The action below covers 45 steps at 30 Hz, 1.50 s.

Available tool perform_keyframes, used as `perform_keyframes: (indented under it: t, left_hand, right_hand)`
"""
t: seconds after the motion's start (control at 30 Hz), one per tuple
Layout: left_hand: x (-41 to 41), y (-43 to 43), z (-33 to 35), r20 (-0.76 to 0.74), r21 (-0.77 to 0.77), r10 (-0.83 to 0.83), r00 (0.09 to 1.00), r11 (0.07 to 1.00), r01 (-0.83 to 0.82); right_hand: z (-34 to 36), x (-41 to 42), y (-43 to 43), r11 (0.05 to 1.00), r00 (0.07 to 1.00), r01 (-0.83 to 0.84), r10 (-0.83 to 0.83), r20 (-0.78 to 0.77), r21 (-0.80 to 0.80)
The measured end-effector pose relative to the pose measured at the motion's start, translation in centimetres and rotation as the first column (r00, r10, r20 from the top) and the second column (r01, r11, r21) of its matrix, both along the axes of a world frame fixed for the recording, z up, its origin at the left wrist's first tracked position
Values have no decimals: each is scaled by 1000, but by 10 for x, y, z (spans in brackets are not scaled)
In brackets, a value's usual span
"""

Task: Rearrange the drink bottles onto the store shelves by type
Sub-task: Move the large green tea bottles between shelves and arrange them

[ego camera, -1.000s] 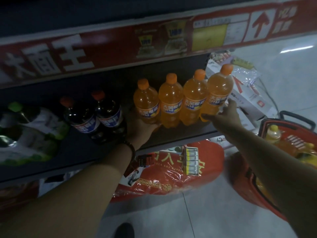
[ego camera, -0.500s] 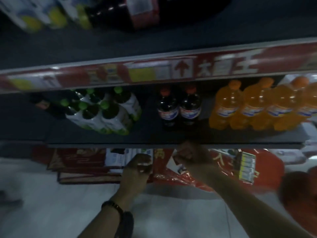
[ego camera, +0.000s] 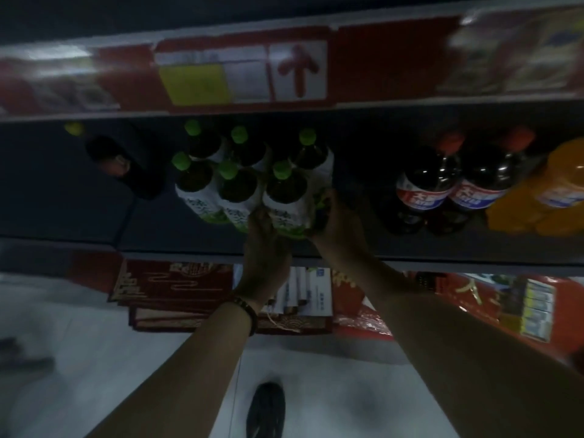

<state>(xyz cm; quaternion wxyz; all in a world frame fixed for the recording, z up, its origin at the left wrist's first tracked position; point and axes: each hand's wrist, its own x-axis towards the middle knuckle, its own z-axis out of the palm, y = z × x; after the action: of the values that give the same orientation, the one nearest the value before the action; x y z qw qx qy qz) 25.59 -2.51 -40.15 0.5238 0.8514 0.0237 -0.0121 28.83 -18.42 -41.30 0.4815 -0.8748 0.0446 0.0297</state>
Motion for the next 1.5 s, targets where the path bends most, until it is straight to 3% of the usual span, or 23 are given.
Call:
perform_keyframes:
  t: [0.2, 0.37, 0.6, 0.77, 0.9, 1.17, 1.37, 1.5]
  left_hand:
    - [-2, 11, -11, -26, -151, -47, 999, 988, 42]
    - [-12, 15, -17, -17, -142, -103, 995, 985, 99]
    - [-15, 11, -6, -45, -248, -85, 995, 966, 71]
    - [-41, -9, 30, -157, -309, -134, 978, 948, 80]
    - [-102, -31, 94, -221, -408, -124, 968, 913, 24]
    - [-190, -104, 264, -236, -408, 6, 972, 907, -104]
    - [-208, -166, 408, -199, -523, -4, 980, 846, -102]
    - [-199, -207, 478, -73, -436, -113, 991, 897, 70]
  right_hand:
    - [-12, 7, 16, 998, 999, 31, -33, 31, 56]
    - [-11, 7, 9, 997, 998, 32, -28, -51, 69]
    - [10, -12, -23, 992, 979, -119, 123, -161, 34]
    - [43, -54, -41, 965, 939, -86, 163, -304, 249]
    - [103, -118, -71, 940, 890, -59, 202, -409, 336]
    - [287, -231, -130, 922, 937, -52, 178, -301, 383]
    - [406, -274, -185, 881, 966, -42, 157, -207, 471]
    - [468, -277, -225, 876, 995, 1, 46, -86, 482]
